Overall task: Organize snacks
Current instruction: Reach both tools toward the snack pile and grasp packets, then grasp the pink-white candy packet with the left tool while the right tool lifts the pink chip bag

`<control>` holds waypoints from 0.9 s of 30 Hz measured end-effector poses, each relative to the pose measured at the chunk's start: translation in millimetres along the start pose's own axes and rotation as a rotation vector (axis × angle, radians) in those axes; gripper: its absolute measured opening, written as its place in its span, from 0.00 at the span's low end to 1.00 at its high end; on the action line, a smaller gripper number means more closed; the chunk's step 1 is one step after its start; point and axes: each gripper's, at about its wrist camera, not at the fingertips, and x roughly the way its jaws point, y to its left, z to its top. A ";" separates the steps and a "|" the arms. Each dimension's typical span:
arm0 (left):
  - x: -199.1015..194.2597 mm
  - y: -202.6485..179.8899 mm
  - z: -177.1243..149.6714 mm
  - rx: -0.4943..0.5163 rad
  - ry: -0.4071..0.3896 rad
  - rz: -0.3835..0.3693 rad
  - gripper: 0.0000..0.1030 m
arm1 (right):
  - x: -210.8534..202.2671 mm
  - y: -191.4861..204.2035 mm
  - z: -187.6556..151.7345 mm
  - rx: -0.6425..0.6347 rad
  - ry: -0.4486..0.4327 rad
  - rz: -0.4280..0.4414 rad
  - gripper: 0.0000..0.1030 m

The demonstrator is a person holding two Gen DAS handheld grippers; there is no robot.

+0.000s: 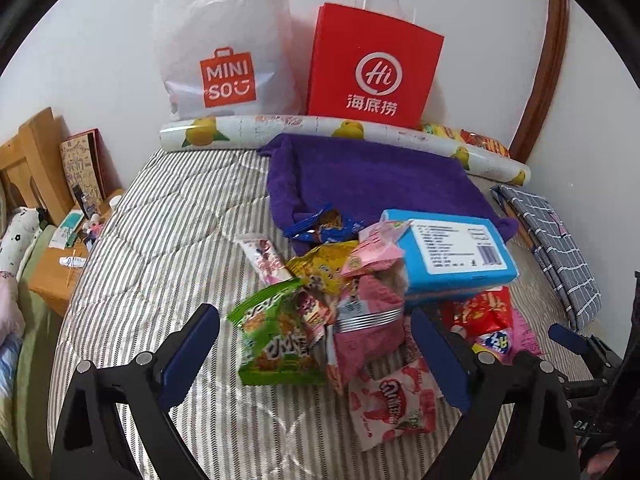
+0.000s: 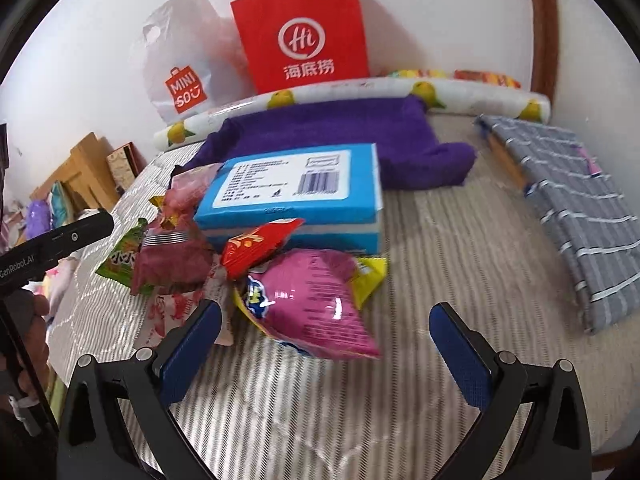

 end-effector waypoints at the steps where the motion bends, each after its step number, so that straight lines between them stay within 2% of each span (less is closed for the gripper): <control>1: 1.3 2.0 -0.4 -0.002 0.003 0.002 0.93 | 5.4 1.7 0.6 -0.002 0.013 -0.004 1.00; 7: 7.2 15.6 -5.3 -0.023 0.017 0.004 0.93 | 27.0 6.6 6.1 -0.007 0.046 -0.027 0.98; 11: 8.9 21.0 -7.6 -0.027 0.023 0.011 0.93 | 37.3 10.0 8.2 -0.031 0.067 -0.006 0.87; 14: 10.3 24.7 -9.7 -0.034 0.028 0.007 0.93 | 39.9 15.2 8.9 -0.056 0.079 0.028 0.74; 19: 11.5 25.4 -14.5 -0.033 0.039 0.003 0.93 | 34.2 20.2 4.8 -0.111 0.069 0.008 0.71; 27: 8.5 18.4 -25.8 -0.026 0.060 -0.014 0.93 | 14.6 -1.4 -3.3 -0.078 0.056 -0.043 0.68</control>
